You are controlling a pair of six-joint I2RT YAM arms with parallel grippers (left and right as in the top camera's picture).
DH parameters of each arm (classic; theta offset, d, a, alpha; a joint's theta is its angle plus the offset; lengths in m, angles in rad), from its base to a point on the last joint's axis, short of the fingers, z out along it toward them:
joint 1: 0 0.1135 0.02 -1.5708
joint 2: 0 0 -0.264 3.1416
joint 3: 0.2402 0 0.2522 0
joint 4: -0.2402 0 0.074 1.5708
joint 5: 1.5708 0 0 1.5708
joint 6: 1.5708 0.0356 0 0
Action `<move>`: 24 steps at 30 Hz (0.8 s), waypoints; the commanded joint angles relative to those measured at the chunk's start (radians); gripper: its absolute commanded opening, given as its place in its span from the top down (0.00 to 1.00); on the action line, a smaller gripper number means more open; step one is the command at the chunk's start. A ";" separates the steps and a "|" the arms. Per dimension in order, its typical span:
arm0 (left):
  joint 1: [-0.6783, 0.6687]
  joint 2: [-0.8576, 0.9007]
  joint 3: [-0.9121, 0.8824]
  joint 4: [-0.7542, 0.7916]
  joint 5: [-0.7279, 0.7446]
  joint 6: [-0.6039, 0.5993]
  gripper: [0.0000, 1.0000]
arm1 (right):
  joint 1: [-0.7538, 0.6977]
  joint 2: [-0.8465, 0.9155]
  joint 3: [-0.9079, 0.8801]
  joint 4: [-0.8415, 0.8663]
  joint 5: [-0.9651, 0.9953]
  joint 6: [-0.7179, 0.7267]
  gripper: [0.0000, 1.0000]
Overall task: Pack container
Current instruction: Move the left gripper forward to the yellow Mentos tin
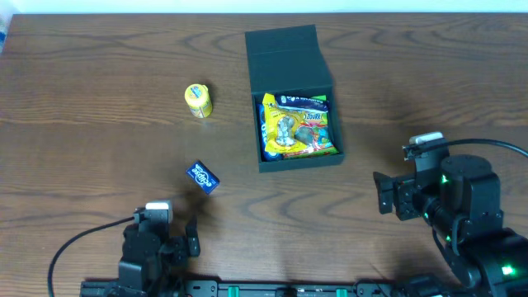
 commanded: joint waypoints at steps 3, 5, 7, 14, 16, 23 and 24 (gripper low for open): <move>0.006 -0.006 -0.010 0.050 0.037 -0.029 0.05 | -0.008 -0.004 0.001 -0.001 0.011 0.016 0.01; 0.006 -0.006 -0.010 0.061 0.062 -0.032 0.05 | -0.008 -0.004 0.001 -0.001 0.011 0.016 0.01; 0.006 -0.006 -0.010 0.060 0.108 -0.047 0.04 | -0.008 -0.004 0.001 -0.001 0.011 0.016 0.01; 0.006 -0.005 -0.008 0.086 0.265 -0.085 0.05 | -0.008 -0.004 0.001 -0.005 0.011 0.016 0.01; 0.006 -0.003 -0.002 0.097 0.246 -0.164 0.05 | -0.008 -0.004 0.001 -0.005 0.011 0.016 0.01; 0.006 0.137 0.080 0.142 0.135 -0.204 0.04 | -0.008 -0.004 0.001 -0.018 0.011 0.016 0.01; 0.006 0.179 0.096 0.151 0.128 -0.195 0.04 | -0.008 -0.004 0.001 -0.018 0.011 0.016 0.01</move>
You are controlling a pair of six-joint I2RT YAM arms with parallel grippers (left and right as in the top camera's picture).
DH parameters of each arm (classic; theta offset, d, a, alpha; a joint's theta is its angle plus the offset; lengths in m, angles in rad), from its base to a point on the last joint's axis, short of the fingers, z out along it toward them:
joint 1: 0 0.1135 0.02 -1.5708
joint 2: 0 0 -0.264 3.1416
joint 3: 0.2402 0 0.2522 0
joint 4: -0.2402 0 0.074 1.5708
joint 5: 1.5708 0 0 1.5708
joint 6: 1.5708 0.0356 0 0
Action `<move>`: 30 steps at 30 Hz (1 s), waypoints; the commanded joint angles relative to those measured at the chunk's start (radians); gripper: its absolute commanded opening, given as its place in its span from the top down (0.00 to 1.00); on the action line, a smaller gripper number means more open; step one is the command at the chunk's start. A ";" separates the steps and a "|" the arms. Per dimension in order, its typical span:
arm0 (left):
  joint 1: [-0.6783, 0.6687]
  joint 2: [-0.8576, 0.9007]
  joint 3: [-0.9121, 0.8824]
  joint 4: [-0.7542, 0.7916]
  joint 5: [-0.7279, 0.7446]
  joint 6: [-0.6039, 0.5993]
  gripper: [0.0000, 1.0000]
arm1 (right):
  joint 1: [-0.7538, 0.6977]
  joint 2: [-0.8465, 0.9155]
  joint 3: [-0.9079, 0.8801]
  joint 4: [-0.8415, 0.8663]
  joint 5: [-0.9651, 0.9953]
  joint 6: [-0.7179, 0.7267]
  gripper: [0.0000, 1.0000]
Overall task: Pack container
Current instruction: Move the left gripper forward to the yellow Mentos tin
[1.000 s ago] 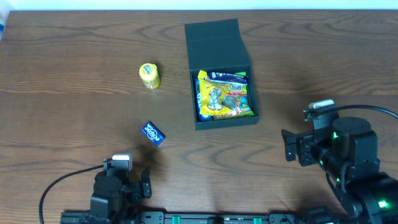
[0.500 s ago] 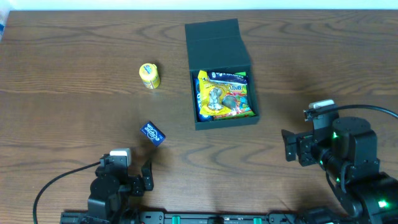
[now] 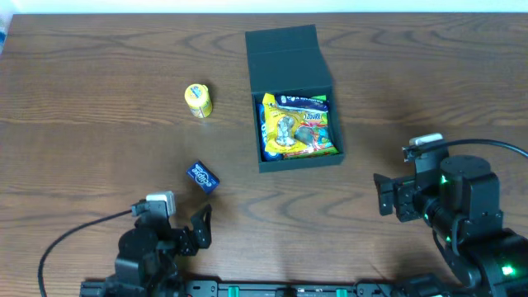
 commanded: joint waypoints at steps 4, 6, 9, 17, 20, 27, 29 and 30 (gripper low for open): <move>0.006 0.301 0.139 0.057 -0.050 0.005 0.04 | -0.008 -0.004 0.001 0.000 0.011 0.013 0.01; 0.006 0.426 0.195 0.073 -0.049 0.019 0.04 | -0.008 -0.004 0.001 -0.001 0.011 0.014 0.01; 0.006 0.605 0.283 0.093 -0.045 0.091 0.05 | -0.008 -0.004 0.001 -0.001 0.011 0.013 0.01; 0.006 0.917 0.324 0.226 -0.058 0.112 0.05 | -0.008 -0.004 0.001 0.000 0.010 0.014 0.01; 0.006 1.017 0.324 0.321 -0.080 0.113 0.05 | -0.008 -0.004 0.001 0.002 0.010 0.014 0.01; 0.006 1.184 0.324 0.566 -0.128 0.117 0.05 | -0.008 -0.004 0.001 0.007 0.010 0.014 0.01; 0.006 1.226 0.324 0.624 -0.184 0.117 0.05 | -0.008 -0.003 0.001 0.008 0.010 0.014 0.01; 0.006 1.245 0.324 0.649 -0.212 0.117 0.05 | -0.008 -0.003 0.001 0.008 0.010 0.014 0.01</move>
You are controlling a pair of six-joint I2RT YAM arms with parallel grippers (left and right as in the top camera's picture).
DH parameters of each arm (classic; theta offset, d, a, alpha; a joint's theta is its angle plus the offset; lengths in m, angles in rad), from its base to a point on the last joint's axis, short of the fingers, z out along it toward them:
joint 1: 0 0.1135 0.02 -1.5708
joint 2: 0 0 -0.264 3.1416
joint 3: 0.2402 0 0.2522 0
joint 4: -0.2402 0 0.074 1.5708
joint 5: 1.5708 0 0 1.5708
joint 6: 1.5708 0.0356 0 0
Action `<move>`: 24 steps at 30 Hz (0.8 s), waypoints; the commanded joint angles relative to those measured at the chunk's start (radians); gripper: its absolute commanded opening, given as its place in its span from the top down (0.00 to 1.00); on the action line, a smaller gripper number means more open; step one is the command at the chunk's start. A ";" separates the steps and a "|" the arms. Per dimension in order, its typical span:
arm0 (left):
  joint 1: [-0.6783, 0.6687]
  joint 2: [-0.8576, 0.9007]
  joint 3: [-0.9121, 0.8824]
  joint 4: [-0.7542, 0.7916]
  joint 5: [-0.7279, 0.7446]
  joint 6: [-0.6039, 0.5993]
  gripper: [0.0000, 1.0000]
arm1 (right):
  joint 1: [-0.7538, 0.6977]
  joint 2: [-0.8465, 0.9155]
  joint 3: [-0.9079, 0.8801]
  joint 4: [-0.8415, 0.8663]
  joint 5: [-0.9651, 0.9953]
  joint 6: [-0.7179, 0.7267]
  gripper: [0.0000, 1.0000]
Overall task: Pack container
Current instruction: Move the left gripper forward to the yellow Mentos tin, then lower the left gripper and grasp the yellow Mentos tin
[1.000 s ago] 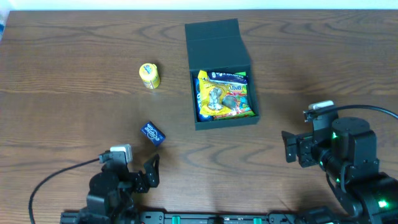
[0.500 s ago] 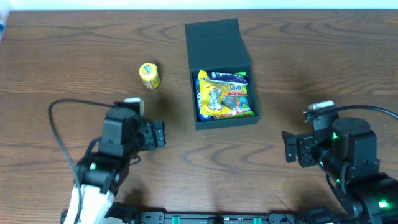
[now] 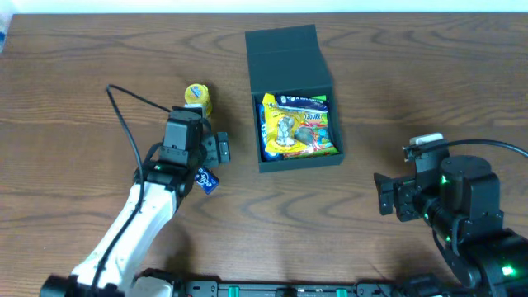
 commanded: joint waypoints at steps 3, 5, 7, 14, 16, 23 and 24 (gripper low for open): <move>0.006 0.114 0.009 0.125 -0.151 0.017 0.05 | -0.007 -0.003 0.001 0.002 0.011 0.014 0.01; 0.006 0.160 0.009 0.182 -0.184 0.017 0.05 | -0.007 -0.003 0.001 0.002 0.011 0.013 0.01; 0.006 0.211 0.009 0.250 -0.195 0.030 0.05 | -0.007 -0.003 0.001 0.002 0.017 0.014 0.01; 0.006 0.355 0.010 0.467 -0.192 0.054 0.05 | -0.007 -0.003 0.000 0.003 0.030 0.014 0.01; 0.006 0.384 0.010 0.521 -0.193 0.058 0.05 | -0.007 -0.003 -0.001 0.003 0.030 0.013 0.01; 0.011 0.468 0.010 0.689 -0.193 0.065 0.05 | -0.007 -0.002 -0.014 0.016 0.045 0.014 0.01; 0.014 0.482 0.010 0.712 -0.192 0.064 0.05 | -0.007 -0.002 -0.016 0.017 0.045 0.014 0.01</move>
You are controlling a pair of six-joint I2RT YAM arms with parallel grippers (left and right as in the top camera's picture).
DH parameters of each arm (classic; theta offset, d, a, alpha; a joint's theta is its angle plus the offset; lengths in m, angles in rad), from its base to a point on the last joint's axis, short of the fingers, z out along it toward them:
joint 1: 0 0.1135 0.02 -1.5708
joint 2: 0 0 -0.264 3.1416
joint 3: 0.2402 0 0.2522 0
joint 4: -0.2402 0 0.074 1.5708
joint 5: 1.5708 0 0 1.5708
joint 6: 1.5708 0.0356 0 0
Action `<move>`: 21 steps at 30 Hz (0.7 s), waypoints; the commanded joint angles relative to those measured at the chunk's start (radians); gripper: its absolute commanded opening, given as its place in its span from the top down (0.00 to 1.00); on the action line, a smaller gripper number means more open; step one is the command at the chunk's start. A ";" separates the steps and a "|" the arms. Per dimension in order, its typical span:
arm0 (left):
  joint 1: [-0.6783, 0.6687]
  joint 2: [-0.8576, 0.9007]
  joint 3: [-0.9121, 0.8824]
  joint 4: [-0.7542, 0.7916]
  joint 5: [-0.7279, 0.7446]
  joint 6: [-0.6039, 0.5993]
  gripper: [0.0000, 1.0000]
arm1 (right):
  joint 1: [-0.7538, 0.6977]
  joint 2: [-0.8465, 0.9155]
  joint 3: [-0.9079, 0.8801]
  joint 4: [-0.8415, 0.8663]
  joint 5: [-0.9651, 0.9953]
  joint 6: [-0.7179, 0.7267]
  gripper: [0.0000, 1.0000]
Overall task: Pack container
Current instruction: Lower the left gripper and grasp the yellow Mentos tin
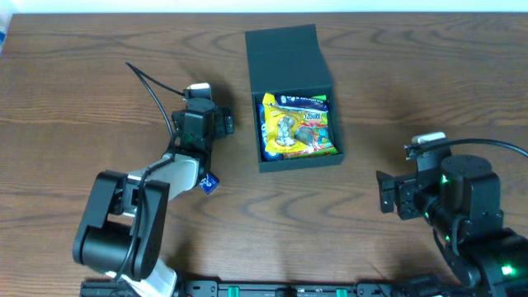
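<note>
A dark box (290, 58) stands at the back middle of the table with its lid folded back, and a yellow snack bag (299, 125) lies inside it. My left gripper (221, 124) hangs just left of the box, open as far as I can tell, over the spot where a small thing could lie hidden beneath it. A blue packet (209, 182) peeks out beside the left arm's forearm. My right gripper (384, 198) rests near the front right, apparently open and holding nothing.
The left arm (124, 223) stretches from the front edge up toward the box, its black cable (153, 82) looping over the table to the left. The wooden table (74, 124) lies bare at the far left and far right.
My left gripper has moved farther back and a little right, now beside the box's left wall. The yellow can that showed behind it is now covered by the wrist. The right arm is unchanged.
My left gripper rested at the front edge, with a yellow can and a blue packet lying left of the box. It then lifted slightly, then reached over the blue packet just short of the can. Now it sits over the can's place.
</note>
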 commanded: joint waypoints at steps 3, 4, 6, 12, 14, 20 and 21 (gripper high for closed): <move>0.024 0.071 0.018 0.075 -0.023 0.021 0.05 | -0.007 0.007 -0.014 0.005 0.017 0.014 0.01; 0.028 0.082 0.027 0.078 -0.023 0.021 0.05 | -0.007 0.012 -0.014 0.005 0.019 0.014 0.01; 0.039 0.109 0.051 0.078 -0.023 0.021 0.04 | -0.007 0.022 -0.014 0.006 0.019 0.014 0.01; 0.051 0.175 0.131 0.075 -0.022 0.021 0.04 | -0.007 0.063 -0.014 0.008 0.019 0.014 0.01; 0.051 0.187 0.150 0.075 -0.021 0.021 0.05 | -0.007 0.077 -0.014 0.008 0.019 0.014 0.01; 0.051 0.194 0.170 0.074 -0.018 0.021 0.04 | -0.007 0.111 -0.014 0.008 0.019 0.014 0.01; 0.051 0.194 0.170 0.071 -0.018 0.021 0.04 | -0.007 0.112 -0.014 0.008 0.019 0.014 0.01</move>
